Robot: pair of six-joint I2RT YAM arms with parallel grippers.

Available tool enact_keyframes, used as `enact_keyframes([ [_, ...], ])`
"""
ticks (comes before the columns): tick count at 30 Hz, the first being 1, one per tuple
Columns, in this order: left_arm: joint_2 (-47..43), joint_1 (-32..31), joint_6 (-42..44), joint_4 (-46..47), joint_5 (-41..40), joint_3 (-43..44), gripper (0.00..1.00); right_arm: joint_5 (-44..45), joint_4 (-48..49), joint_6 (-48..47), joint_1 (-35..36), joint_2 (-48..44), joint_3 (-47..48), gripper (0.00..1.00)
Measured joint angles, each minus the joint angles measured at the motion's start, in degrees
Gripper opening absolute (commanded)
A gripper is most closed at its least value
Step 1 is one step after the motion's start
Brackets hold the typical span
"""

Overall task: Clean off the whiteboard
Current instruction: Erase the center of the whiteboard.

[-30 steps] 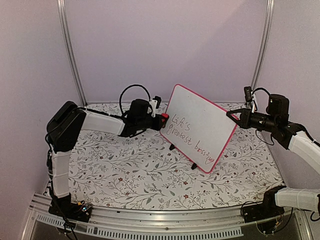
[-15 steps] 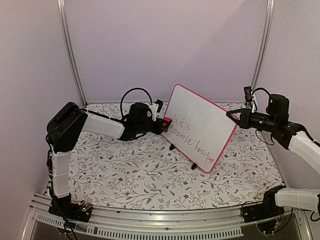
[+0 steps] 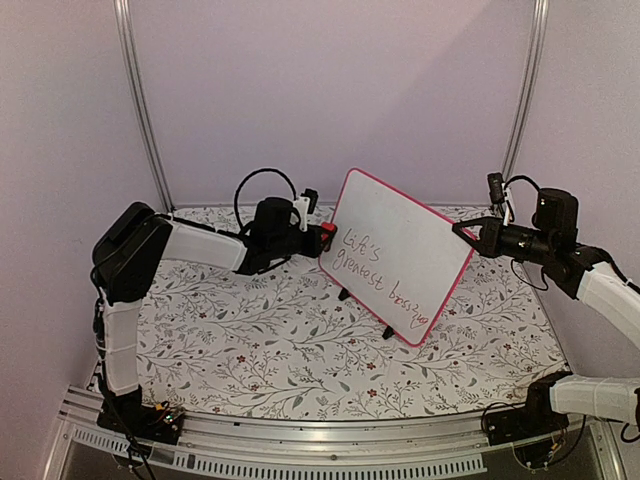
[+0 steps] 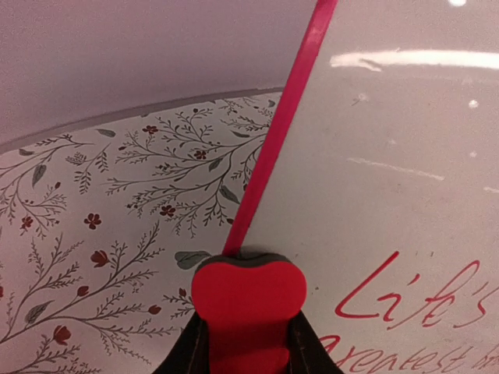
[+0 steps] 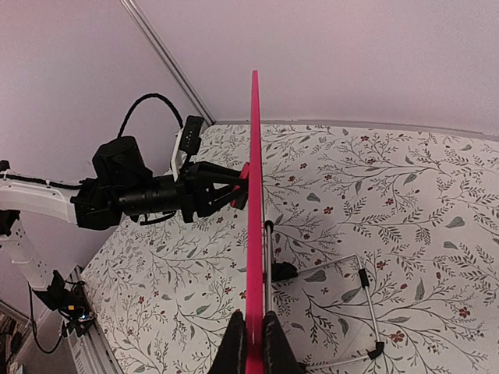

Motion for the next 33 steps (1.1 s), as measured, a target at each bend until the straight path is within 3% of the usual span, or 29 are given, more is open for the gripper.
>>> enact_keyframes([
  [20, 0.0, -1.6, 1.6, 1.9, 1.6, -3.8, 0.00, -0.1, 0.0, 0.0, 0.0, 0.0, 0.0, 0.00],
  [33, 0.0, -2.2, 3.3, 0.8, -0.7, -1.3, 0.00, 0.0, 0.0, 0.0, 0.0, 0.0, 0.0, 0.00],
])
